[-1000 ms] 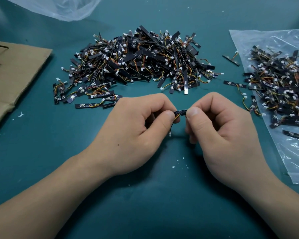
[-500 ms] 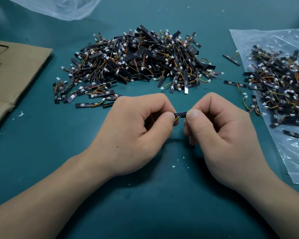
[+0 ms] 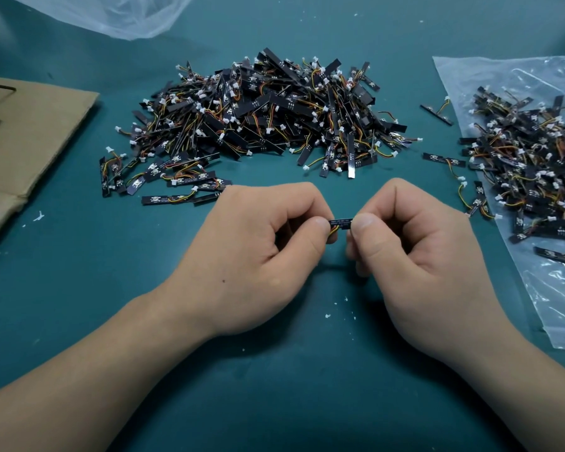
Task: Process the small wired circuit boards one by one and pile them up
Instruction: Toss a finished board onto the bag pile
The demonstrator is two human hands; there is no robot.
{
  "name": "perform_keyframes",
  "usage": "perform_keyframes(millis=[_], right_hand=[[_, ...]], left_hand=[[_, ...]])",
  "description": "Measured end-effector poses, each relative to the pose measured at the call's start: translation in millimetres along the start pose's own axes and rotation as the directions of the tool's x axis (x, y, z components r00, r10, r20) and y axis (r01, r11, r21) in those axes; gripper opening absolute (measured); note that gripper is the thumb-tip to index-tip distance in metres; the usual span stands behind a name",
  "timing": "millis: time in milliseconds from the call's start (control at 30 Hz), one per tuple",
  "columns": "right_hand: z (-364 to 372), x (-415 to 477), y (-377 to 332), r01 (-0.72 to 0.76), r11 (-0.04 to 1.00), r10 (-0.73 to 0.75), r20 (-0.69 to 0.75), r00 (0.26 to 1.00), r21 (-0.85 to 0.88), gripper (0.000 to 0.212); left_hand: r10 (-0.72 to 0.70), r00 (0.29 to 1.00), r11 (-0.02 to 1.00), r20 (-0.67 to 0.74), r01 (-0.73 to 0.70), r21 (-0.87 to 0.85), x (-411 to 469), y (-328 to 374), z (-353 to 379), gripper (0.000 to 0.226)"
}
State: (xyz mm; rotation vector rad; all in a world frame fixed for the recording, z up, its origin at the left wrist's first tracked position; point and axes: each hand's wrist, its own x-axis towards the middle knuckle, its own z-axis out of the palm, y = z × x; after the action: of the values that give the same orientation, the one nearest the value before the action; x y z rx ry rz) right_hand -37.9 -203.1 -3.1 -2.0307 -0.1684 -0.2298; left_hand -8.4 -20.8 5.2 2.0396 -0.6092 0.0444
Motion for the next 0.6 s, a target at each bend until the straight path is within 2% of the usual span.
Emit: perform_keyframes(millis=[500, 600], right_hand=[[-0.1, 0.5, -0.6, 0.047, 0.998, -0.043, 0.086, 0.995, -0.051, 0.026], [-1.5, 0.3, -1.4, 0.043, 0.999, -0.042, 0.112, 0.993, -0.009, 0.031]], left_hand=[[0.021, 0.999, 1.0, -0.03, -0.021, -0.014, -0.2, 0.1, -1.2, 0.02], [0.028, 0.997, 0.999, -0.067, -0.029, -0.023, -0.4, -0.9, -1.1, 0.021]])
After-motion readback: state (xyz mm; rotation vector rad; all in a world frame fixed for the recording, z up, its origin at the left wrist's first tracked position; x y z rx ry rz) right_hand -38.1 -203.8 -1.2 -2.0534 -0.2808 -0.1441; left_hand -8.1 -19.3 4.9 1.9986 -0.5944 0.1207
